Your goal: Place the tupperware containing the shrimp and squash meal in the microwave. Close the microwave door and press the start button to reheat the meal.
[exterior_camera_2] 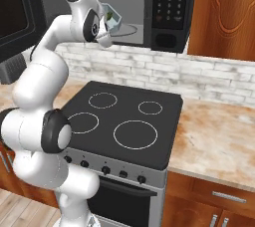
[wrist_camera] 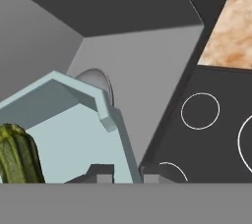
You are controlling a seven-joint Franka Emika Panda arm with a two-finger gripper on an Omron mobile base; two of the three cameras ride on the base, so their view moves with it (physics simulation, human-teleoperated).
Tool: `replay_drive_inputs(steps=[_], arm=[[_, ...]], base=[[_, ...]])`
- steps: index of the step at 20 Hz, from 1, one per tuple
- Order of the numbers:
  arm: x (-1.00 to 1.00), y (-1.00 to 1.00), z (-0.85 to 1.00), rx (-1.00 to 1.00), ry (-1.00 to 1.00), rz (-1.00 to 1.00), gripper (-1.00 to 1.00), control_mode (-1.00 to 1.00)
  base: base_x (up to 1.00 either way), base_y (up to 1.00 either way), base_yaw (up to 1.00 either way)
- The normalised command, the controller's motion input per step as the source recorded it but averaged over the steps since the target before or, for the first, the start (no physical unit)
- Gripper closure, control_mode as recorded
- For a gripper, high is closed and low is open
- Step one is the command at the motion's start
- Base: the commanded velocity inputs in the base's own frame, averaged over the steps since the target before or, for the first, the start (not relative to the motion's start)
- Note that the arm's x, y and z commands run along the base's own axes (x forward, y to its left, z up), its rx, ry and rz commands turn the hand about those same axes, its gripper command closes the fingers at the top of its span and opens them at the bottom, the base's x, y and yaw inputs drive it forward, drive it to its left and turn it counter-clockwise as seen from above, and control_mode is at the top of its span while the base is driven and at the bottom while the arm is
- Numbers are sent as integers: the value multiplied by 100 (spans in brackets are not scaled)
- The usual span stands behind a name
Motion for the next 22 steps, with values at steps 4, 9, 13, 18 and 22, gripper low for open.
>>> replay_drive_inputs(steps=[4, 9, 13, 18, 22], arm=[[55, 0, -14, -3, 0, 0, 100, -100], [55, 0, -8, -3, 1, 0, 100, -100], [54, 0, 0, -2, 6, 0, 100, -100], [51, 0, 0, -2, 12, 0, 100, -100], [33, 0, 0, -4, 12, 0, -100, -100]], base=[[0, 0, 0], [0, 0, 0], [0, 0, 0], [0, 0, 0], [0, 0, 0]])
